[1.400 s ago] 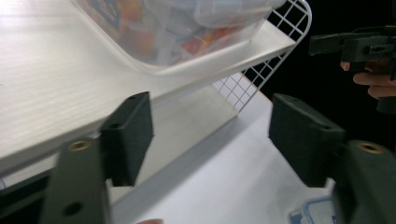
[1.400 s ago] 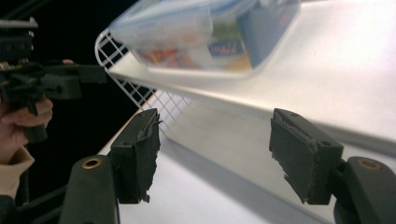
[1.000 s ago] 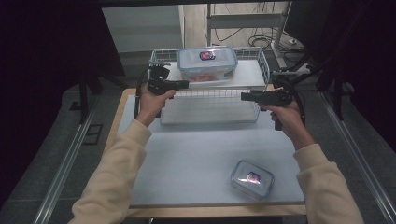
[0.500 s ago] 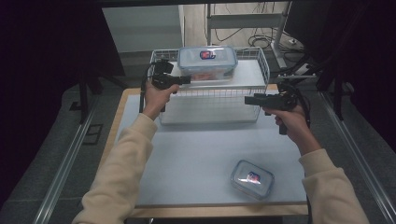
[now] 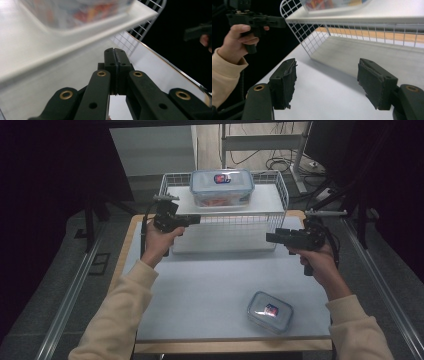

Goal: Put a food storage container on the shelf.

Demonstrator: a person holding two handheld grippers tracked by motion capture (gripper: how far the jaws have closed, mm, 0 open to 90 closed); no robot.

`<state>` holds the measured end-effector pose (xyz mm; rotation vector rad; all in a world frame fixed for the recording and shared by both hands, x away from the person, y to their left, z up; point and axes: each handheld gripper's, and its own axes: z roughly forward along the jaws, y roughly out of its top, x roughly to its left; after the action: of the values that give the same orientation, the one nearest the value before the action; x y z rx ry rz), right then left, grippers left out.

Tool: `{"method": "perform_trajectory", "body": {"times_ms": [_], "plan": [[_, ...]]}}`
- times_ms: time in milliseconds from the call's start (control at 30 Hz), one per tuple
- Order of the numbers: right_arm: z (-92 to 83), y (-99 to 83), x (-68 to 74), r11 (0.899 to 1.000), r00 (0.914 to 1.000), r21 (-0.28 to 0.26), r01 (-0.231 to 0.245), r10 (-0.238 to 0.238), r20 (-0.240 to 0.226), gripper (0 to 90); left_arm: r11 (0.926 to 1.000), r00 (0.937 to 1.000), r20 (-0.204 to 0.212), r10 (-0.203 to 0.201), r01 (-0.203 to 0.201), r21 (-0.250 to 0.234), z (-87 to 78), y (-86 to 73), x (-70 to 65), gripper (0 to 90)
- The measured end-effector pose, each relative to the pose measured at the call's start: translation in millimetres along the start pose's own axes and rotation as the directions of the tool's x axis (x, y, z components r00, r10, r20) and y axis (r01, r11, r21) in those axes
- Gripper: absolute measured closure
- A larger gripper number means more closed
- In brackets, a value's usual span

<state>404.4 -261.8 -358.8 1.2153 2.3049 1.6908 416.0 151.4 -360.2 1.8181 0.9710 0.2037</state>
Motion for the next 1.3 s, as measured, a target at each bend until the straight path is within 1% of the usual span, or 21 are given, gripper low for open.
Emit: {"method": "perform_trajectory", "body": {"times_ms": [100,167,233,267,300,367,433,467,500,533,600,667,733,800,867,900,1000,1100,1167,1300], "plan": [[-6.0,-11.6,1.1,1.000,0.9998,0.011,0.011,-0.011,0.016,31.3,1.0000,0.9998,0.019,-0.002,0.002,-0.002,-6.3,-17.0,-4.3,89.8],[-9.0,-20.1,0.7,1.000,0.9998,0.013,0.010,-0.010,0.020,31.2,1.0000,0.9998,0.021,-0.002,0.003,-0.003,-9.1,-28.1,-6.2,89.8],[-11.1,-29.1,0.1,1.000,0.9995,0.018,0.014,-0.015,0.027,31.2,1.0000,0.9997,0.022,0.006,-0.006,0.006,-10.4,-44.3,-9.2,89.8],[-11.9,-35.1,-0.5,1.000,0.9995,0.023,0.015,-0.016,0.025,31.2,0.9999,0.9996,0.030,0.001,-0.002,0.011,-10.3,-51.0,-10.5,89.8],[-11.9,-39.9,-1.1,1.000,0.9995,0.026,0.016,-0.016,0.027,31.1,0.9999,0.9993,0.038,-0.002,0.002,0.015,-10.2,-54.2,-10.8,89.7],[-11.9,-47.0,-2.3,0.999,0.9995,0.033,0.015,-0.016,0.027,31.0,0.9995,0.9983,0.057,-0.013,0.011,0.028,-9.4,-67.7,-12.2,89.5],[-11.3,-58.2,-4.7,0.999,0.9998,0.038,-0.002,0.001,0.019,31.0,0.9983,0.9962,0.079,-0.035,0.031,0.048,-7.5,-82.8,-11.9,88.9],[-10.9,-63.3,-6.2,0.999,0.9998,0.042,-0.005,0.004,0.017,30.9,0.9974,0.9946,0.091,-0.050,0.045,0.055,-6.6,-89.6,-11.5,88.8],[-10.3,-68.6,-7.7,0.999,0.9998,0.044,-0.008,0.007,0.018,30.9,0.9956,0.9924,0.103,-0.066,0.058,0.073,-5.0,-97.1,-10.6,88.6],[-9.6,-74.9,-9.5,0.998,0.9998,0.055,-0.014,0.013,0.018,30.8,0.9945,0.9910,0.111,-0.075,0.066,0.081,-4.1,-101.4,-9.8,88.1],[-8.6,-82.4,-11.5,0.998,0.9996,0.065,-0.020,0.019,0.019,30.8,0.9911,0.9879,0.119,-0.100,0.088,0.099,-2.5,-111.5,-8.1,87.4],[-7.1,-92.0,-13.0,0.996,0.9994,0.081,-0.024,0.022,0.026,30.3,0.9876,0.9868,0.117,-0.112,0.097,0.124,-1.3,-120.3,-7.0,85.5],[-6.1,-98.2,-13.0,0.996,0.9994,0.092,-0.021,0.018,0.030,30.3,0.9851,0.9852,0.119,-0.123,0.107,0.135,-0.6,-125.9,-7.3,81.1],[-5.6,-102.1,-12.0,0.995,0.9993,0.102,-0.010,0.006,0.038,30.3,0.9837,0.9854,0.110,-0.130,0.114,0.139,0.3,-131.5,-9.2,71.6],[-4.8,-104.6,-11.1,0.994,0.9990,0.113,-0.003,-0.002,0.044,30.3,0.9840,0.9858,0.106,-0.131,0.116,0.135,0.7,-134.5,-10.7,63.1],[-4.3,-105.5,-10.4,0.993,0.9988,0.121,0.001,-0.007,0.049,30.2,0.9833,0.9854,0.104,-0.135,0.121,0.136,0.9,-135.6,-11.4,56.6],[-2.8,-107.4,-9.8,0.992,0.9986,0.124,0.006,-0.013,0.051,30.0,0.9836,0.9869,0.089,-0.135,0.122,0.133,0.3,-136.7,-12.1,43.3],[-1.4,-108.7,-8.8,0.991,0.9983,0.132,0.011,-0.019,0.056,29.4,0.9845,0.9895,0.086,-0.117,0.104,0.141,1.3,-137.4,-13.8,35.4],[-2.1,-110.3,-6.9,0.991,0.9986,0.133,0.007,-0.014,0.052,29.4,0.9841,0.9929,0.076,-0.092,0.079,0.159,3.0,-138.5,-15.7,31.3],[-7.6,-114.2,-1.4,0.991,0.9984,0.131,0.008,-0.015,0.055,29.4,0.9820,0.9966,0.057,-0.060,0.049,0.183,5.6,-140.6,-18.1,29.0]]}}
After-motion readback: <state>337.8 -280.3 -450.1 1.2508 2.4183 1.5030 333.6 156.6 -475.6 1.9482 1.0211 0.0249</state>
